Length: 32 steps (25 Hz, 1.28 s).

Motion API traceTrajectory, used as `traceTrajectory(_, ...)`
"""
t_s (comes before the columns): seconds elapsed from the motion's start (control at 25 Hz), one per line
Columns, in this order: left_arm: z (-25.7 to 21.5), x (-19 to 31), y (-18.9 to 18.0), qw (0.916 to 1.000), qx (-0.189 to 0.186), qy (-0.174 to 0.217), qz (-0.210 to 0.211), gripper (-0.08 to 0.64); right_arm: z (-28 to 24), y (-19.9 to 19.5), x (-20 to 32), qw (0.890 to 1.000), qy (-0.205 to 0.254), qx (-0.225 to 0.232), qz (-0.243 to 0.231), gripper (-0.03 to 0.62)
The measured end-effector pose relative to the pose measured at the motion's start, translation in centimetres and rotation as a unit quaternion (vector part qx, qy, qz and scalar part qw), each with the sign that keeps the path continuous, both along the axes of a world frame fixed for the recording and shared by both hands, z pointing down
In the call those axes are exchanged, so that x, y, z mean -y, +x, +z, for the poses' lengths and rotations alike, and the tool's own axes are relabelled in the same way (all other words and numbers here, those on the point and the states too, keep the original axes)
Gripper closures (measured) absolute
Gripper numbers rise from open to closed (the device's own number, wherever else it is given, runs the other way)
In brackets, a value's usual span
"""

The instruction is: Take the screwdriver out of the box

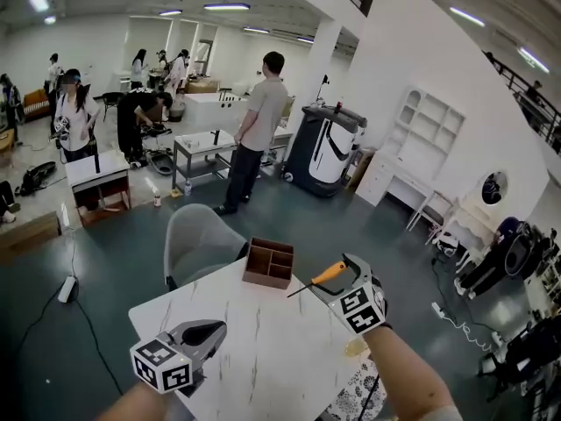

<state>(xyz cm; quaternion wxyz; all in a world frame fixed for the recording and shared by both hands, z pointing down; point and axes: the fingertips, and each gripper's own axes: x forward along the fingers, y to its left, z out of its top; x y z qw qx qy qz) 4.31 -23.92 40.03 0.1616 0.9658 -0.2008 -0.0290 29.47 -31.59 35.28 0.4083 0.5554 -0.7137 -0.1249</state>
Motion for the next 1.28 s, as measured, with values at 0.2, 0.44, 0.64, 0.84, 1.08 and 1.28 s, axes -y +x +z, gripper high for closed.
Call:
traceTrajectory(0.2, -1.4, -5.9, 1.8, 1.0, -0.002, -0.003, -0.007, 0.558, -0.6, 2.5, -7.3, 1.0, 0.009, 0.011, -0.002, 0.196)
traceTrajectory(0.44, -3.6, -11.9, 4.1, 0.9997, 0.007, 0.013, -0.019, 0.558, -2.8, 4.4, -13.7, 0.999, 0.031, 0.023, -0.023, 0.196)
traceTrajectory(0.64, -4.5, -15.4, 5.4, 0.9991, 0.013, 0.024, -0.033, 0.558, -2.8, 4.6, -17.1, 0.997, 0.043, 0.039, -0.05, 0.196)
traceTrajectory(0.84, -5.6, -17.8, 6.7, 0.9983, 0.02, 0.031, -0.044, 0.558, -4.1, 4.6, -19.0, 0.993, 0.06, 0.061, -0.076, 0.196)
traceTrajectory(1.08, -6.2, -19.4, 7.2, 0.9977, 0.028, 0.03, -0.053, 0.558, -5.6, 4.0, -20.7, 0.989, 0.079, 0.08, -0.101, 0.196)
traceTrajectory(1.28, -7.4, -20.1, 7.4, 0.9972, 0.035, 0.036, -0.055, 0.558, -6.8, 3.4, -21.6, 0.985, 0.091, 0.086, -0.117, 0.196)
